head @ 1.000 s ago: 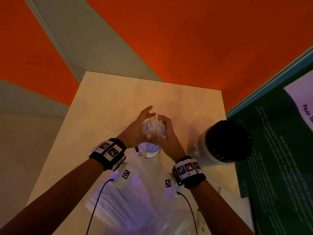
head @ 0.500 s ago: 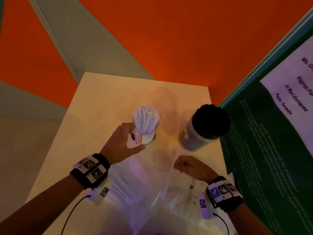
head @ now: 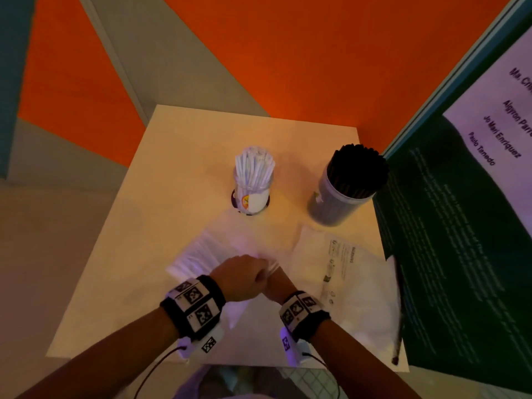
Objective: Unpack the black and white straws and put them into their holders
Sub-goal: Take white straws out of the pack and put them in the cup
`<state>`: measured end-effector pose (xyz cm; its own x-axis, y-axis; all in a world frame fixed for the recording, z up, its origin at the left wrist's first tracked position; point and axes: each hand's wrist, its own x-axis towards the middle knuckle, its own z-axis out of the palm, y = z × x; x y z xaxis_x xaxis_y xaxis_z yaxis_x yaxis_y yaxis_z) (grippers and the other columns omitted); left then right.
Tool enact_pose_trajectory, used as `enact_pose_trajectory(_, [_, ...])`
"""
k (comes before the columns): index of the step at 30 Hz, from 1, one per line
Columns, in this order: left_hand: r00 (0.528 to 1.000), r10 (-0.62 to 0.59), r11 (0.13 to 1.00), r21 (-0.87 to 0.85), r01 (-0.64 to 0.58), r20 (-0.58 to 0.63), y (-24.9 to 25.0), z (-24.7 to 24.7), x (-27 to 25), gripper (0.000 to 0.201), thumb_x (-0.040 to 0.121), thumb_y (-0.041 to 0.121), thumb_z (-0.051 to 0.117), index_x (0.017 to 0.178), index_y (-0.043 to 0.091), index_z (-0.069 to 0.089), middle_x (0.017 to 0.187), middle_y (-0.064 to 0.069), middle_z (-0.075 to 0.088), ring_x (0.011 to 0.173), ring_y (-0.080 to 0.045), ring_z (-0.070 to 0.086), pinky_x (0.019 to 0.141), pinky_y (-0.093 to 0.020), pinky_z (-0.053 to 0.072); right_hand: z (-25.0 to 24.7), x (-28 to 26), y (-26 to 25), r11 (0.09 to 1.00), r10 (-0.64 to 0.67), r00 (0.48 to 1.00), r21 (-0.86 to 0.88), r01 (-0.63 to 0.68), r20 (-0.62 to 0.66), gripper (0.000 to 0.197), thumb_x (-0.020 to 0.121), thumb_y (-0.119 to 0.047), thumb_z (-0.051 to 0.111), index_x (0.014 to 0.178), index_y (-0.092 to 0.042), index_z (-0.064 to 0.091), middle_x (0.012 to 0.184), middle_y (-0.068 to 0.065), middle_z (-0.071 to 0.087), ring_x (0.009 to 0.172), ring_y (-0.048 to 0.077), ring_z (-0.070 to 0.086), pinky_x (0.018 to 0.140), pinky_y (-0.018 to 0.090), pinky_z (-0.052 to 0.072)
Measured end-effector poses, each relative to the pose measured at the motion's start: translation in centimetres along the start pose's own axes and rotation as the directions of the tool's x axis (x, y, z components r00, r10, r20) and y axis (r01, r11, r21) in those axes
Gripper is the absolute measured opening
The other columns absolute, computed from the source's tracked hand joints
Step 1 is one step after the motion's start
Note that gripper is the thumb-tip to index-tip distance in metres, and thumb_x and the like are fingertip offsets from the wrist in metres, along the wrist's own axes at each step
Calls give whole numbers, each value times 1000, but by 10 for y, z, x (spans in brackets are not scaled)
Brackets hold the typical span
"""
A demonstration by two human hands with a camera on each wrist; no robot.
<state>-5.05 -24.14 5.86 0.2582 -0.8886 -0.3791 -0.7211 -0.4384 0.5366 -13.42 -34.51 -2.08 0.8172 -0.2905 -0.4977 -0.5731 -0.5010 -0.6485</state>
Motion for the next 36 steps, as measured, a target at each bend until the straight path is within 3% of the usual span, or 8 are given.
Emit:
enact_pose_trajectory(4, [996, -5, 998, -63, -1, -91, -7, -3, -18, 14, 91, 16, 49, 84, 5, 55, 81, -13, 64, 71, -30, 57, 68, -43, 48, 26, 15, -5, 913, 73, 997, -403, -65, 6, 45, 101, -18, 31, 144, -4, 31, 148, 18, 34, 133, 33, 36, 106, 43, 30])
enact_pose_trajectory(9, [989, -3, 991, -130, -16, -147, -13, -3, -30, 17, 93, 19, 50, 83, 7, 55, 82, -8, 65, 72, -24, 58, 68, -36, 47, 44, 23, -6, 823, 173, 981, -561, -93, 92, 49, 101, -21, 34, 146, -5, 25, 148, 19, 31, 134, 33, 34, 109, 40, 28])
enact_pose_trajectory(16, [986, 9, 982, -185, -41, -169, -16, 1, -37, 13, 94, 19, 52, 83, 13, 56, 82, -2, 66, 54, 1, 51, 55, -14, 37, 52, 26, -14, 888, 196, 965, -450, -99, 173, 42, 100, -18, 41, 140, -6, 39, 142, 14, 42, 131, 26, 43, 108, 36, 34])
enact_pose_trajectory(22, [987, 16, 987, -157, -42, -159, -19, 5, -38, 14, 94, 21, 51, 83, 14, 56, 81, -1, 66, 62, -12, 56, 64, -29, 47, 31, 9, -32, 896, 148, 961, -443, -30, 233, 37, 99, -13, 39, 135, -2, 45, 139, 18, 47, 128, 29, 46, 107, 37, 36])
enact_pose_trajectory(27, [994, 20, 999, -32, -23, -104, -25, 5, -31, 9, 94, 26, 52, 89, 19, 56, 91, 2, 67, 69, -13, 54, 63, -26, 40, -18, -25, -41, 904, 172, 943, -427, -36, 284, 31, 95, -6, 41, 66, -16, 43, 90, 14, 60, 81, 25, 61, 82, 33, 50])
enact_pose_trajectory(29, [996, 25, 999, 32, -23, -83, -26, 5, -27, 13, 94, 30, 50, 90, 19, 55, 93, 2, 66, 71, -14, 54, 64, -26, 39, -48, -45, -38, 873, 217, 909, -487, -18, 356, 30, 92, -6, 46, 64, -15, 45, 74, 7, 55, 71, 22, 60, 68, 27, 50])
enact_pose_trajectory(33, [999, 27, 978, 206, -23, -16, -21, 4, -15, 30, 95, 46, 45, 89, 17, 51, 93, -2, 61, 79, -23, 56, 67, -30, 39, -120, -80, -34, 746, 339, 882, -664, -40, 328, 19, 93, -10, 44, 88, -3, 61, 96, 15, 63, 95, 28, 61, 64, 28, 41])
enact_pose_trajectory(36, [997, 58, 939, 343, -35, -57, -13, 0, -7, 42, 93, 58, 40, 97, 17, 51, 99, -2, 55, 83, -23, 54, 66, -31, 37, -172, -101, -37, 630, 383, 896, -773, -74, 227, 34, 95, -10, 40, 61, -13, 41, 55, -5, 52, 75, 17, 49, 57, 25, 39])
